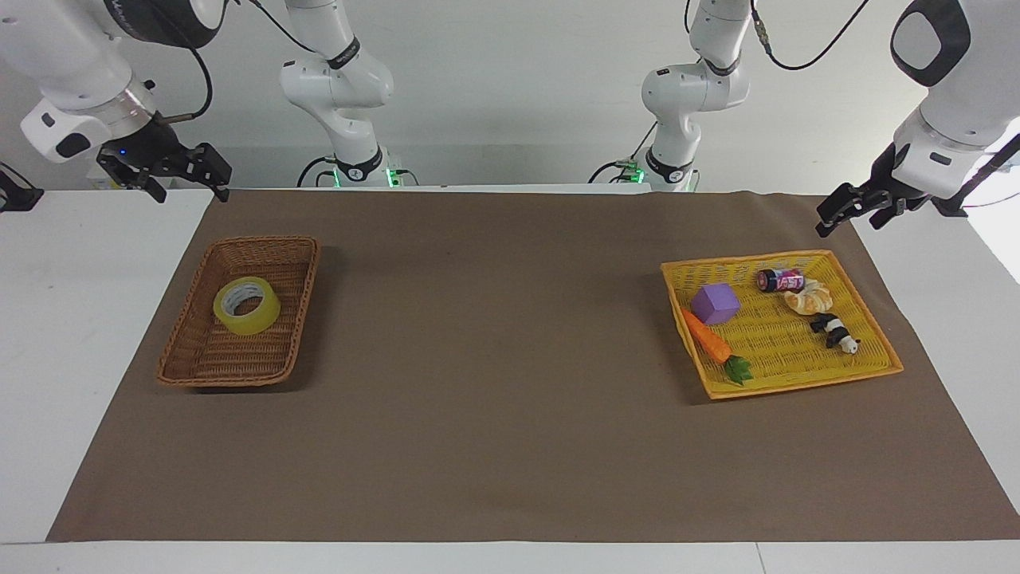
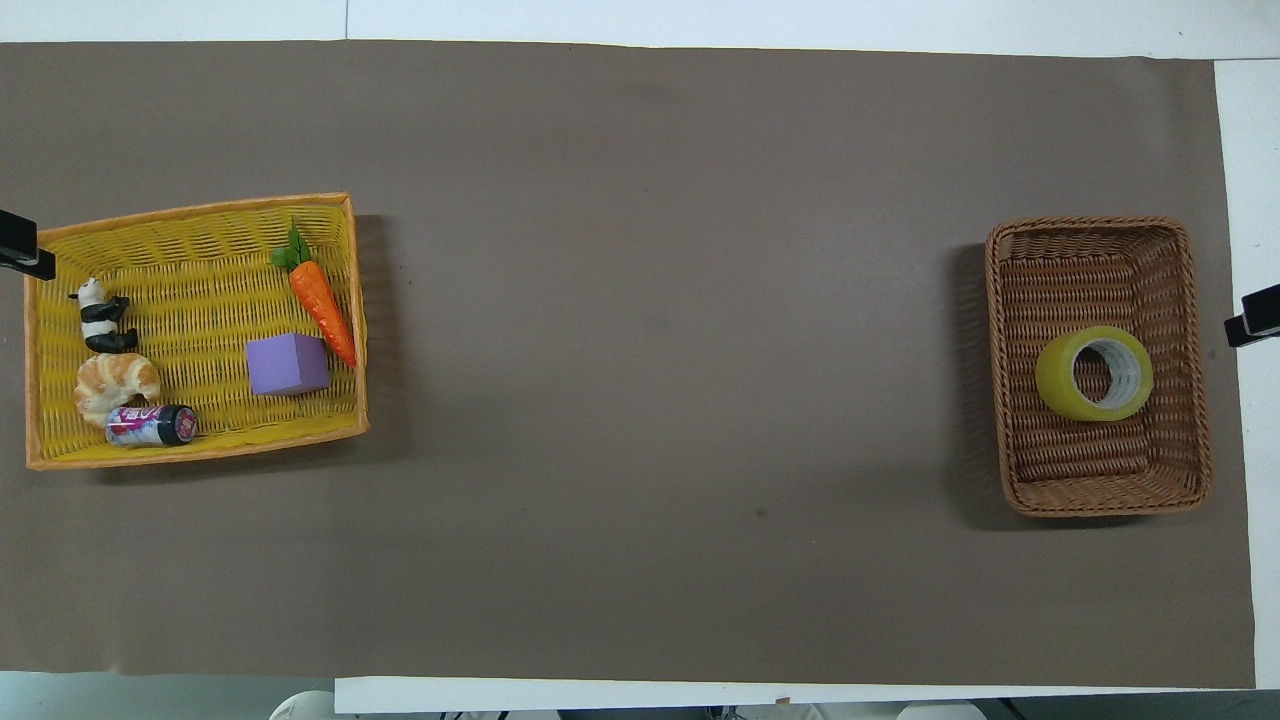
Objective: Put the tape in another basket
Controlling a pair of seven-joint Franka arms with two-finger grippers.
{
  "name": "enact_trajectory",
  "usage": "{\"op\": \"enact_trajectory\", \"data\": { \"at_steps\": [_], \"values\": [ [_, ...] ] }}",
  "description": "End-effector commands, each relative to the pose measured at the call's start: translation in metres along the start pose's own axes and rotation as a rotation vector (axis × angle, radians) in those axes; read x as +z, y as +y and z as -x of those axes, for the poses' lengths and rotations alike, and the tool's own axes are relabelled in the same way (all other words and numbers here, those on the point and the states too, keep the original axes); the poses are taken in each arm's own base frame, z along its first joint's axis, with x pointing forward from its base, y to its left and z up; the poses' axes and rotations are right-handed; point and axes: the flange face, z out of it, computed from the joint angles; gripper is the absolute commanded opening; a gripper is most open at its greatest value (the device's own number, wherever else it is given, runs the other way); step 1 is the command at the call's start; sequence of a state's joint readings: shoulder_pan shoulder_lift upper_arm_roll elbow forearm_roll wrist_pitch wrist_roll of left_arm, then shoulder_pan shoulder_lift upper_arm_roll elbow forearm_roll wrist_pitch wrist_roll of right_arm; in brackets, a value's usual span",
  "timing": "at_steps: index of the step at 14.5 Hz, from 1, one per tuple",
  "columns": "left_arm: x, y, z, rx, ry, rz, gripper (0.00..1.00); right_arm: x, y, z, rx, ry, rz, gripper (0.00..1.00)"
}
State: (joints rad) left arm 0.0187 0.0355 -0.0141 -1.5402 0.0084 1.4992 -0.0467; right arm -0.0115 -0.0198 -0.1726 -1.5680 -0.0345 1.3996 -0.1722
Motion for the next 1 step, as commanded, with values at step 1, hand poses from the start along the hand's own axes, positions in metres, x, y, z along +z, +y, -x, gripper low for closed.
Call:
{"op": "enact_trajectory", "data": {
  "at_steps": [1],
  "values": [
    [-0.0014, -0.0026, 0.0088, -0.003, -0.005, -0.006, 1.00, -0.0065, 0.0029, -0.0028, 0.021, 0.009, 0.019, 1.00]
  ]
}}
